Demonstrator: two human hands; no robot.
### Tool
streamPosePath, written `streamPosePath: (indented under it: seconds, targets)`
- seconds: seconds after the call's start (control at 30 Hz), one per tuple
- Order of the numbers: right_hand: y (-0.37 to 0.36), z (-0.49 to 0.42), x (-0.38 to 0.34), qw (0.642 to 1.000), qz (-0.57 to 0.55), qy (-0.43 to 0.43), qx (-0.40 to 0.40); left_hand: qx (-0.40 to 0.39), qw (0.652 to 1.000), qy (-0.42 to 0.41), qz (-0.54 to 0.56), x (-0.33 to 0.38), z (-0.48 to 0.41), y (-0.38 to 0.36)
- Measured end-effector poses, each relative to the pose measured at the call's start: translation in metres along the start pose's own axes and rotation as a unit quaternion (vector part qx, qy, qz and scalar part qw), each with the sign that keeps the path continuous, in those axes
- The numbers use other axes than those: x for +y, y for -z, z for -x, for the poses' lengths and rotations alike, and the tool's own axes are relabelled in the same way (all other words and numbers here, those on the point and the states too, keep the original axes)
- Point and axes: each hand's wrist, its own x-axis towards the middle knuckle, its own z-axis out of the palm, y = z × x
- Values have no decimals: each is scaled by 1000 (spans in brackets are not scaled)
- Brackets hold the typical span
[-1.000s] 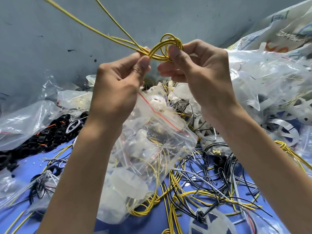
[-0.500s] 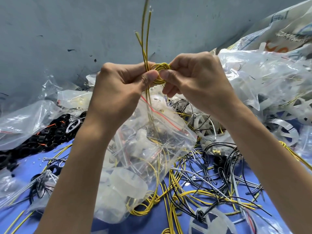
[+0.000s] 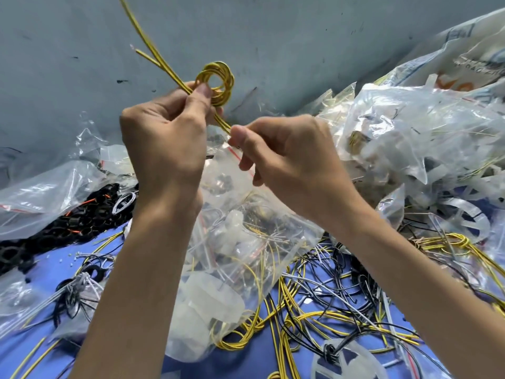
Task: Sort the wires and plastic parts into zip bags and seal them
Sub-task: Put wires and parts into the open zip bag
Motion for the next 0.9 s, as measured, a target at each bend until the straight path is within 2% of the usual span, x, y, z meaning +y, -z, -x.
streamPosePath:
  seconds: [0.07,0.13,0.27,0.37,0.47,0.6,0.7,0.9]
  targets:
    - [-2,0,4,997,-12,-40,-63,7,999,23,48,2,-2,0]
    - [-3,-1,6,989,-70,-83,-96,1,996,44,78,3,-1,-2]
    - [-2,-6,5,936,-304,-172,-36,-34,993,68,85,4,4,-8]
    - [1,-8,7,905,-382,-188,15,-59,995,66,54,3,8,-10]
    - [6,-10,11,918,-357,-173,20,-110,993,49,-8,2,10,-8]
    - [18,-13,15,972,-196,-128,1,-171,975,18,-143,-1,12,-3]
    - [26,-16,14,987,-100,-111,-55,-199,956,-8,-215,-1,12,1]
    - [36,-16,11,976,-155,-94,-121,-267,893,-76,-354,1,9,6]
